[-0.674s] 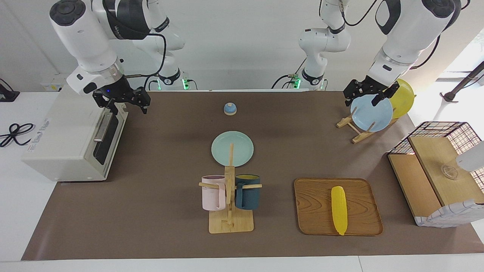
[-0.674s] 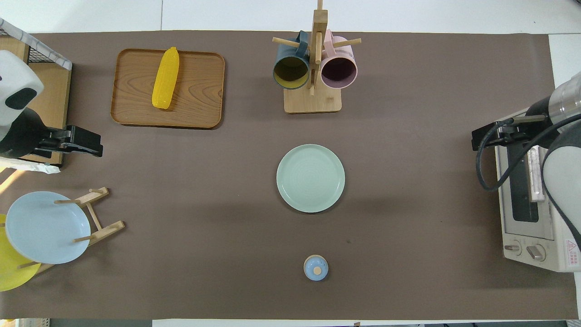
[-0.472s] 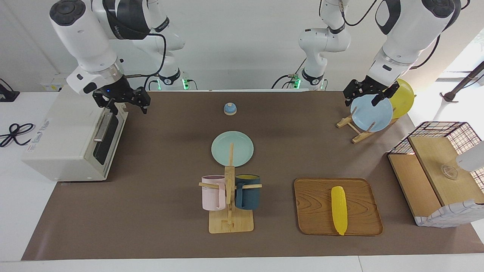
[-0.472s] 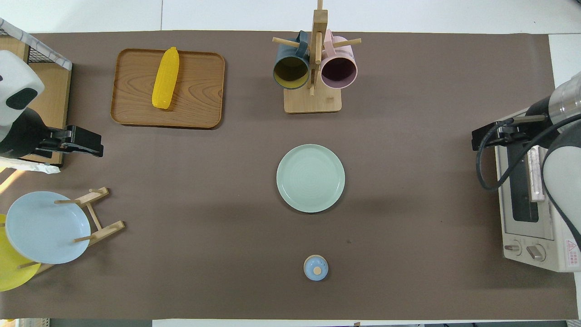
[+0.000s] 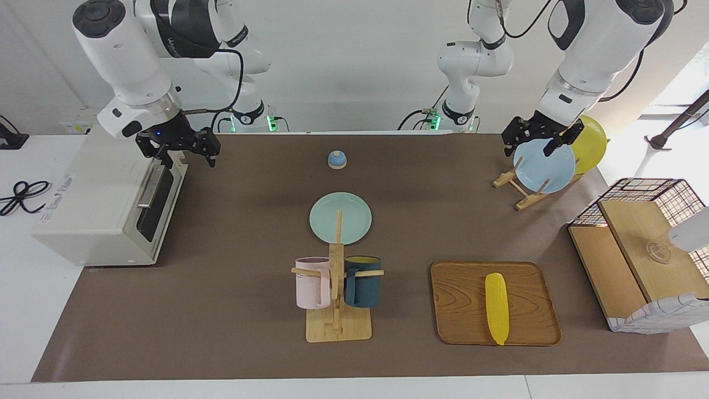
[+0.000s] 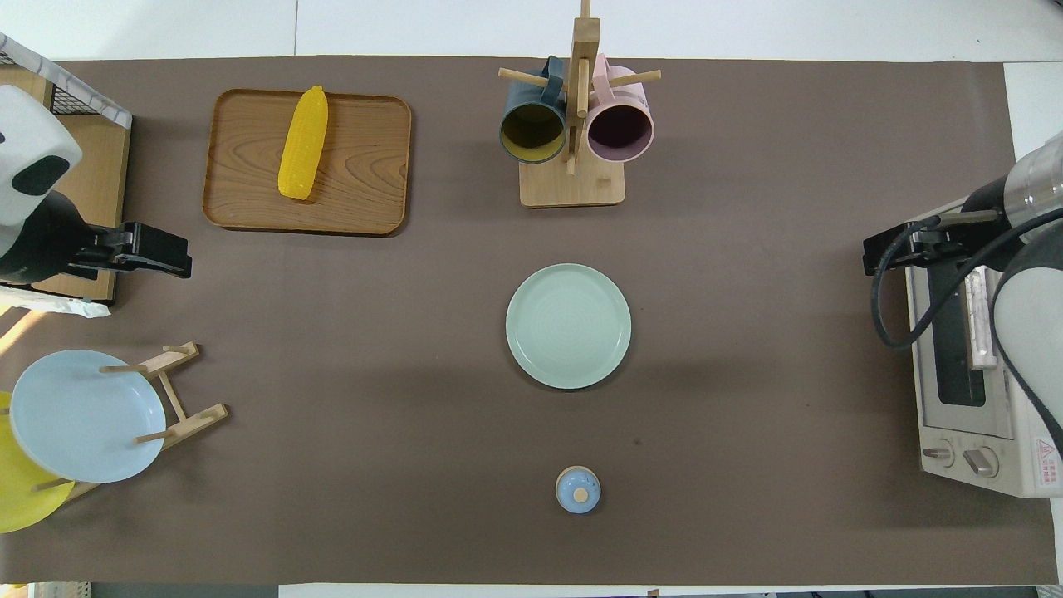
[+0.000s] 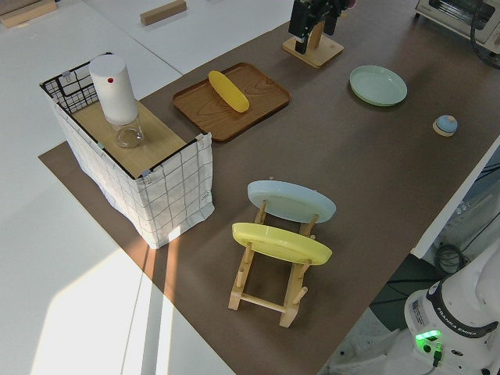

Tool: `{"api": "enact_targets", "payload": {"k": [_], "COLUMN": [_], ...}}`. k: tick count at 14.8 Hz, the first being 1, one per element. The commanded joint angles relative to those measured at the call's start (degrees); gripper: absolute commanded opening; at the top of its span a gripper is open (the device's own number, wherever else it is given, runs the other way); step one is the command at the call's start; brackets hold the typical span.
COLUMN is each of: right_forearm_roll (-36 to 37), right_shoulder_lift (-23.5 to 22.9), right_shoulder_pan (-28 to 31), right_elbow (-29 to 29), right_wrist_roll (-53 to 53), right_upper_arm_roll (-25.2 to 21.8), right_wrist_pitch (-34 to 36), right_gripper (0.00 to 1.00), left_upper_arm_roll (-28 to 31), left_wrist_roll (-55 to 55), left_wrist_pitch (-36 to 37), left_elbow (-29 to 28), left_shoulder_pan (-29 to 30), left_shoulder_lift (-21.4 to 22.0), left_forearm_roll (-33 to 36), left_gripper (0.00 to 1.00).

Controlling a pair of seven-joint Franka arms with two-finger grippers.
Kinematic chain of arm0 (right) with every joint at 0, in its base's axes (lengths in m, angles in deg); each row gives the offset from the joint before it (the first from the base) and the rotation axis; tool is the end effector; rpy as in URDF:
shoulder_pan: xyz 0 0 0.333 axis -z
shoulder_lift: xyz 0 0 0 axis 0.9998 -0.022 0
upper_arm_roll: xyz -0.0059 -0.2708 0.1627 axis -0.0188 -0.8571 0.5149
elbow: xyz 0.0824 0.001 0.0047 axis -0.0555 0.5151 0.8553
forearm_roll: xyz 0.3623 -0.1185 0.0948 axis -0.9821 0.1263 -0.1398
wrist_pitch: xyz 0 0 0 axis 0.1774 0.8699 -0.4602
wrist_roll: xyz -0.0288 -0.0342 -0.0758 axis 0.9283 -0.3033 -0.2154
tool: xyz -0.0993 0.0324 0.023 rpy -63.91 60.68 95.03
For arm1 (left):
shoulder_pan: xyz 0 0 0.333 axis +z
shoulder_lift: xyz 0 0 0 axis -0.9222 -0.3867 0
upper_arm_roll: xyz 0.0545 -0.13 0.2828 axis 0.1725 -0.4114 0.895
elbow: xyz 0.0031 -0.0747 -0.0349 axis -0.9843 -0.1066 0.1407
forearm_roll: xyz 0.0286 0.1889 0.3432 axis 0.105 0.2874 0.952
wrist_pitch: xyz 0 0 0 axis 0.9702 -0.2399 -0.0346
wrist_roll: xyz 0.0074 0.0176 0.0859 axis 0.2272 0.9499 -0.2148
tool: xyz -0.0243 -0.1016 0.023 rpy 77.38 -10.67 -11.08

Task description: Put corn in oven

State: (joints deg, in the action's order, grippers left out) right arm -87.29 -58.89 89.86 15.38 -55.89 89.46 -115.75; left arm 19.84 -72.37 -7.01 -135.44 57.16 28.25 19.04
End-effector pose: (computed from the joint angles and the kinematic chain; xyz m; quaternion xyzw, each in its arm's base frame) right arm 0.5537 0.0206 0.5796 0.9995 0.0102 -0.0288 0.0022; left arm 0.5399 -0.0853 0.6094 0.9993 -0.0340 -0.0083 0.0156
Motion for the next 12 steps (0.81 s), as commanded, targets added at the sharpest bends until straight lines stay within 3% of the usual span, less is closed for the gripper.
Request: {"api": "enact_targets", "payload": {"k": [1,5,6,8,9,12], "right_forearm_roll": [0.1,0.2,0.2,0.1,0.2,0.2], "right_shoulder_lift": [-0.2,0.3,0.8,1.5,1.9,3.4], "right_shoulder_pan": [0.3,0.7,0.9,2.0,2.7,4.4], "right_elbow": [-0.3,1.2,2.6,4.5,5.3,8.9], "right_wrist_roll": [-0.7,0.0,0.0,1.3,2.7,6.4], "right_upper_arm_roll": [0.0,0.0,0.0,0.0,0.0,0.0], "right_wrist_pitch": [-0.6,-0.8,-3.0,-4.5,-4.6,-6.6], "right_gripper": [1.00,1.00,0.93,0.27,0.00,0.00], "left_upper_arm_roll": [0.0,0.0,0.0,0.0,0.0,0.0], "left_wrist_roll": [1.0,0.9,0.5,0.1,-0.8,-5.5], "left_wrist_pitch": [-3.4,-6.3,-7.6,-9.1,-9.5,-12.8], "left_elbow": [-2.7,-2.0,-1.9,-0.5,1.2,6.8], "left_shoulder_pan": [-0.4,-0.4,-0.5,-0.7,-0.7,-0.8], "left_shoulder_lift": [1.3,-1.7,-3.1,-6.6,-9.3,-18.8], "left_forearm_roll": [0.4,-1.1,-1.1,-1.1,-1.0,-0.8], "left_gripper": [1.00,1.00,1.00,1.00,1.00,1.00]}}
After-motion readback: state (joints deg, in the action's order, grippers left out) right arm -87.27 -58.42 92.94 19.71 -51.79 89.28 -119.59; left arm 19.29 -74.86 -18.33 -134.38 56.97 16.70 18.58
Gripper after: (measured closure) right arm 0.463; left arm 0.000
